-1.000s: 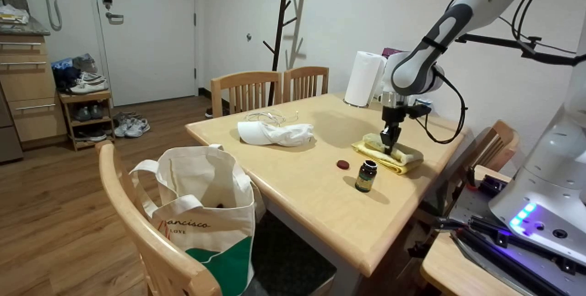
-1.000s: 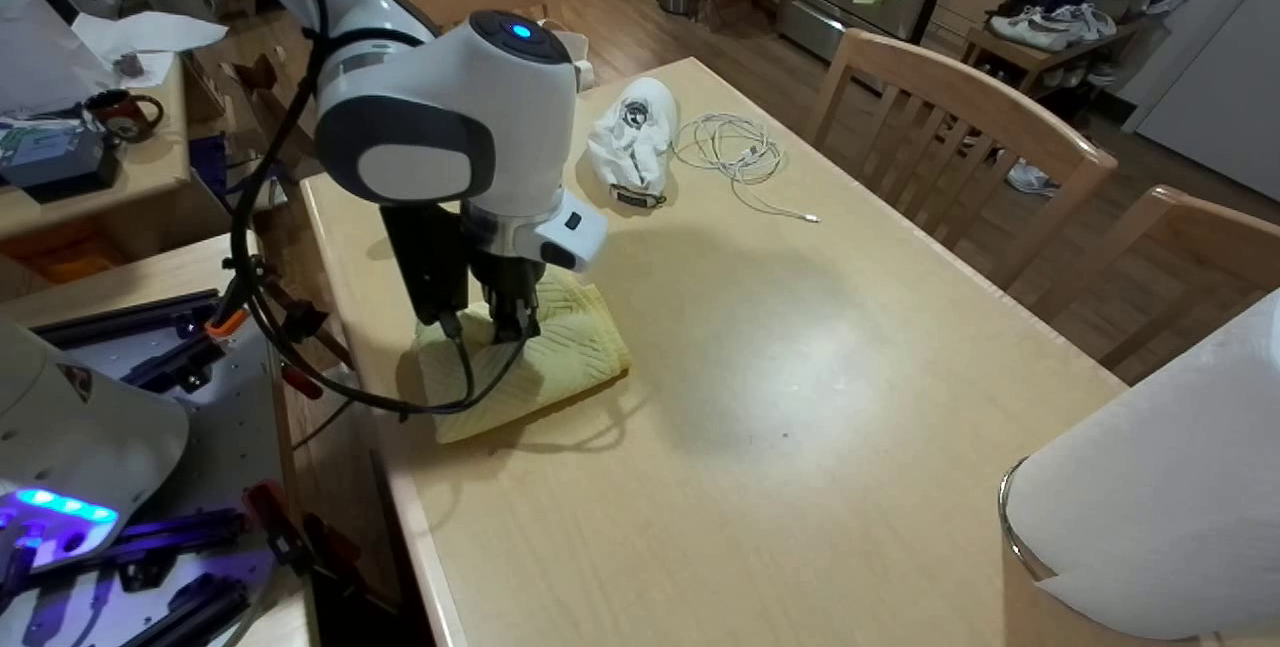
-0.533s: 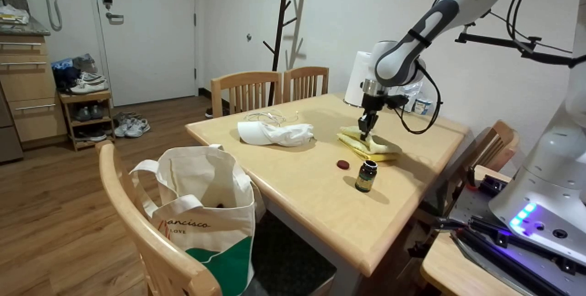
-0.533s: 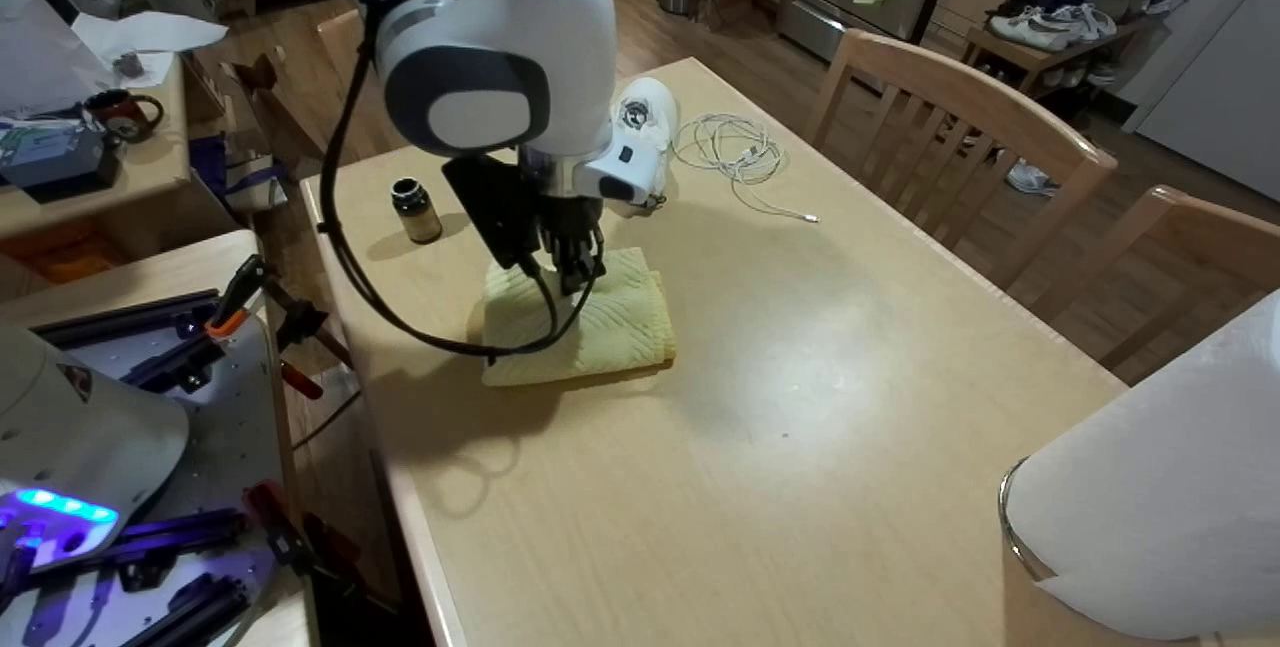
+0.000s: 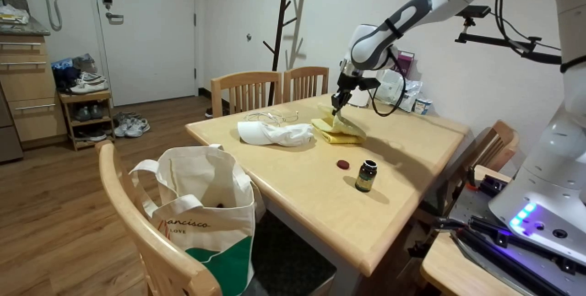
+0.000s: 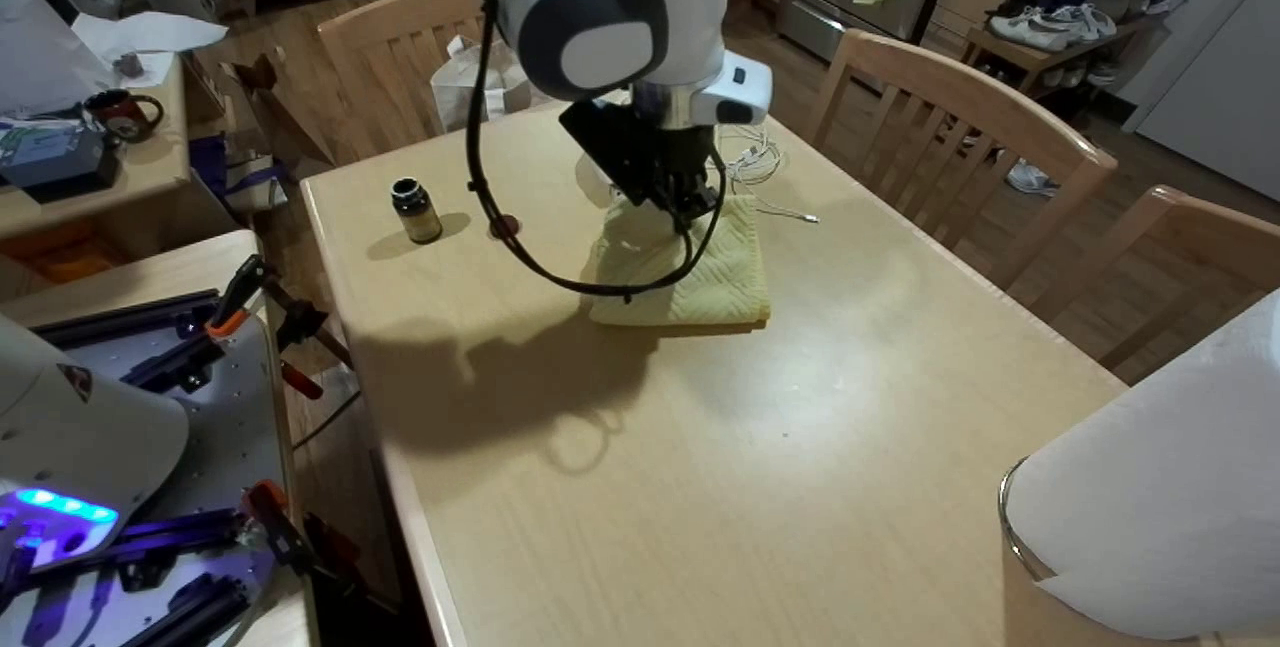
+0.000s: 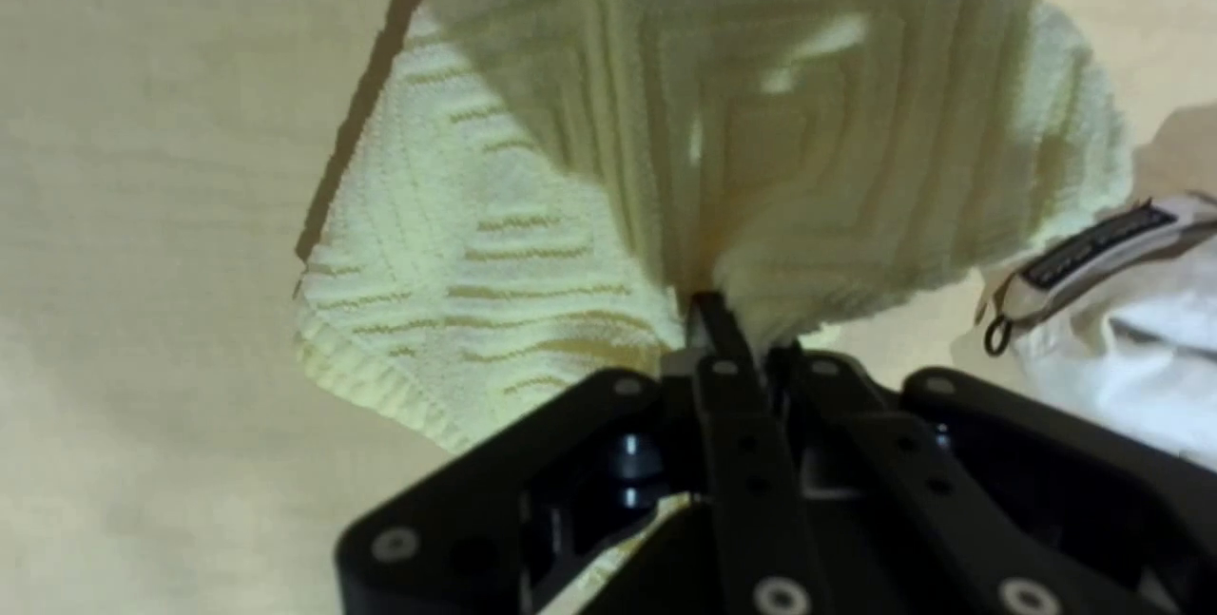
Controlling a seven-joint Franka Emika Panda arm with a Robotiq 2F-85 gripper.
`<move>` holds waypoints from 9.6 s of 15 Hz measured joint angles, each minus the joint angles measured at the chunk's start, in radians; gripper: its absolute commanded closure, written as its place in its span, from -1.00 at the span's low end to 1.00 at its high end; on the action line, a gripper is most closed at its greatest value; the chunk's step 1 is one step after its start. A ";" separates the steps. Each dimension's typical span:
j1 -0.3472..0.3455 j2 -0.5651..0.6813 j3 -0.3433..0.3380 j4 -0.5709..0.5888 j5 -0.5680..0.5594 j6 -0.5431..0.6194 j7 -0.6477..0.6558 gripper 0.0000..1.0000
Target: Use the towel to wipe the table
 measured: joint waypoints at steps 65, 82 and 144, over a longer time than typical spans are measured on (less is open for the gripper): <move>0.051 0.159 -0.143 0.216 -0.148 0.110 0.103 0.97; 0.043 0.257 -0.174 0.256 -0.148 -0.103 0.131 0.97; 0.073 -0.296 0.042 -0.425 0.058 -0.373 -0.415 0.97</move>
